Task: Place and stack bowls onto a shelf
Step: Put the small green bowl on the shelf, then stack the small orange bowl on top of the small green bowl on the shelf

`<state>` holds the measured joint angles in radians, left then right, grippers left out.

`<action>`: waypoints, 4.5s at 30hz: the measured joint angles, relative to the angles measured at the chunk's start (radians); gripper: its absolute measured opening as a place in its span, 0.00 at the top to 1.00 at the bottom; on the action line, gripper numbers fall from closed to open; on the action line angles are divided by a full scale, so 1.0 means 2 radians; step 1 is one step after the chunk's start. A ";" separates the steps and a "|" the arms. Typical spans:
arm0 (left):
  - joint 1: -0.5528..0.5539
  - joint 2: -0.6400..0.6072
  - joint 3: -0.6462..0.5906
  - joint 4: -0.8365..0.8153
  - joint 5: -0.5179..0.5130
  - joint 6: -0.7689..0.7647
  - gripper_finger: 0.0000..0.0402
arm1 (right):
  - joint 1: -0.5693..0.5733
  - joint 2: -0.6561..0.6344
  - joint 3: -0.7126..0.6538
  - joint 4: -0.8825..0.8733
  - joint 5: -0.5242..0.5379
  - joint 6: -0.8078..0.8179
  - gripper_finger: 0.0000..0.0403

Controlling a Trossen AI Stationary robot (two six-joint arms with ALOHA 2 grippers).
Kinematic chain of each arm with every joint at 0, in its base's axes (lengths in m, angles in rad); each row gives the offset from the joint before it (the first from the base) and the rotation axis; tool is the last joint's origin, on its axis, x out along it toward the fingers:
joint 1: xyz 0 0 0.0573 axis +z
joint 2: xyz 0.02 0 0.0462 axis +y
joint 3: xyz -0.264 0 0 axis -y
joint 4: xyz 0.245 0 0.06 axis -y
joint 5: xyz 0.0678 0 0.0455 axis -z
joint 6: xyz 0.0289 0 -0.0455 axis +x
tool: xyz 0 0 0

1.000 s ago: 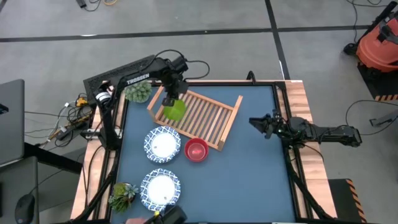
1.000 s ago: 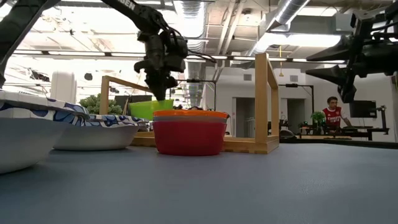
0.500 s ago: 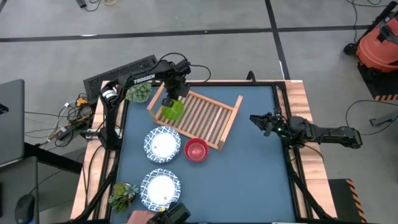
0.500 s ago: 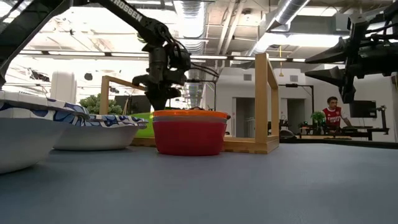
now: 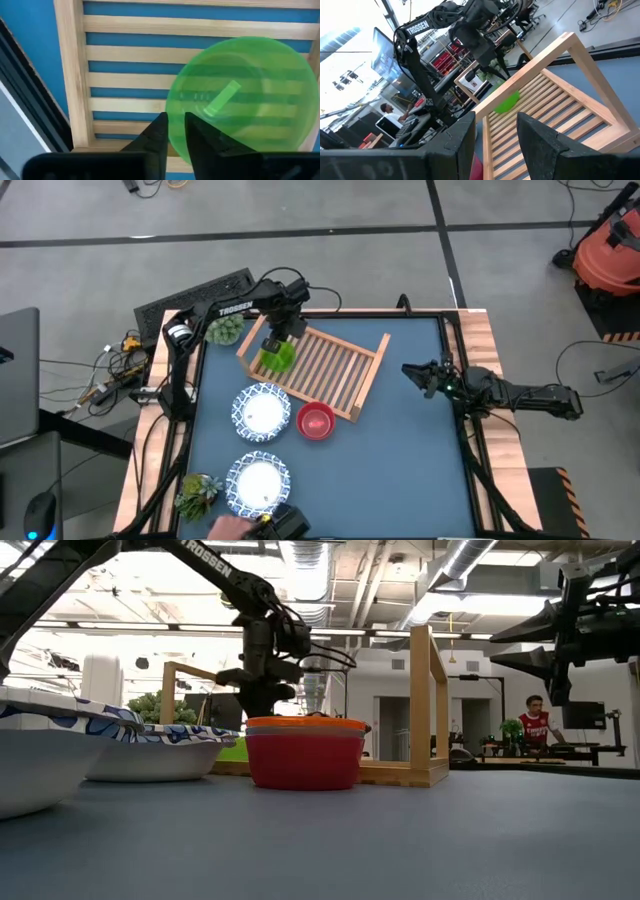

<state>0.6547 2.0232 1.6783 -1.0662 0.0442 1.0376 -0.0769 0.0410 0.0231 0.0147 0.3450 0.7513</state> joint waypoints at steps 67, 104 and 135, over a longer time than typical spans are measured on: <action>-0.296 -0.007 -0.021 0.071 -0.012 -0.433 0.67 | 0.000 0.000 0.000 0.000 -0.004 -0.002 0.58; -0.292 -0.006 -0.035 0.080 -0.013 -0.449 0.98 | 0.000 0.000 0.000 0.000 -0.003 -0.011 0.58; -0.290 -0.004 -0.040 0.087 0.003 -0.458 0.95 | 0.000 0.000 0.000 0.000 -0.003 -0.015 0.58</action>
<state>0.0742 2.0155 1.5978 -0.8913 0.0494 0.1211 -0.0765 0.0407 0.0235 0.0139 0.3386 0.7223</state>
